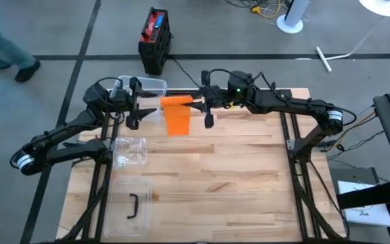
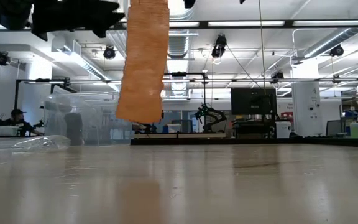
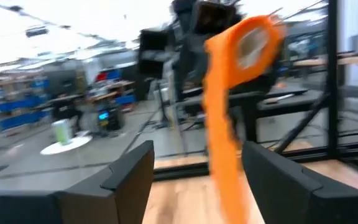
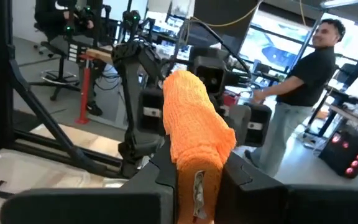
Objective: Roll bandage
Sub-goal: Roll the orange bandage
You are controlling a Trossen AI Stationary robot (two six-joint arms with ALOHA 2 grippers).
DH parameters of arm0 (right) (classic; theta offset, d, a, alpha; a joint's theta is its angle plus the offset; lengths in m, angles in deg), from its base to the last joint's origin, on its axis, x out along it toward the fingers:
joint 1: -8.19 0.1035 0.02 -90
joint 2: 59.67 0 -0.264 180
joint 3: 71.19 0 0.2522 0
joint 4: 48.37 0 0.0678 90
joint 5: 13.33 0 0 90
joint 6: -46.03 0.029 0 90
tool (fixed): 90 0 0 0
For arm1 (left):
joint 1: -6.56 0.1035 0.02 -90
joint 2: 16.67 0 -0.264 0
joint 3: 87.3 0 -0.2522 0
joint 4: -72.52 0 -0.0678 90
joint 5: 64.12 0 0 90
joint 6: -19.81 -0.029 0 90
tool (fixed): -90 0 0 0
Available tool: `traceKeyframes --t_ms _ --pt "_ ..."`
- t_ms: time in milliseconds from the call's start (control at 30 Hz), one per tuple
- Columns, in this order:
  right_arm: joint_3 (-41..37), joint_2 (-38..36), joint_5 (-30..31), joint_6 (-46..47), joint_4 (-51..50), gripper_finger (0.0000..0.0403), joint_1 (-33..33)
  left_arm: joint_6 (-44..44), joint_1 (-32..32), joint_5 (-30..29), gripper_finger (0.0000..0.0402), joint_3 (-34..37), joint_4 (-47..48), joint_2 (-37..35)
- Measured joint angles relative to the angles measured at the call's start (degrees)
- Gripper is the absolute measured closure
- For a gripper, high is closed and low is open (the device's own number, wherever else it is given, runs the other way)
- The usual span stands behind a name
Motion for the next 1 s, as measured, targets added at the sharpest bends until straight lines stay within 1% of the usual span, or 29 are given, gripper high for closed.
traceKeyframes --t_ms 67,200,300,400,467,567,667,733,900,1000 --pt "0.00 0.03 0.40 -0.21 1.50 0.0361 0.13 0.50 -0.02 2.00 0.0161 -0.82 -0.21 0.06" --pt "0.03 0.04 0.44 1.43 7.39 0.0361 0.50 -0.41 0.00 1.93 0.0145 -1.21 0.12 0.59" --pt "0.05 0.03 0.36 3.40 8.02 0.0361 0.55 -1.63 0.00 1.94 0.0135 -2.28 -0.04 1.50" --pt "0.04 0.65 0.39 3.48 8.01 0.0361 0.84 -1.54 -0.02 1.97 0.0127 -3.82 0.24 3.59" --pt "0.05 1.11 0.36 3.18 8.29 0.0361 1.27 -0.51 -0.11 3.29 0.0121 -4.90 0.70 5.31" --pt "0.04 1.69 0.42 0.43 8.46 0.0361 1.99 1.33 -0.11 7.24 0.0113 -7.21 0.61 7.67" --pt "0.04 1.77 4.63 -5.46 8.37 0.0361 2.80 2.06 -0.27 11.16 0.0105 -9.01 0.60 9.02" --pt "0.04 1.77 5.84 -8.37 8.42 0.0361 3.04 2.20 -0.68 12.22 0.0101 -9.80 0.56 9.47" --pt "0.04 1.88 5.70 -9.30 8.42 0.0361 3.04 2.08 -1.22 13.91 0.0097 -11.37 0.60 10.13" --pt "0.07 2.62 3.19 -9.19 8.93 0.0361 3.04 1.67 -1.25 13.99 0.0100 -12.18 0.74 10.54"
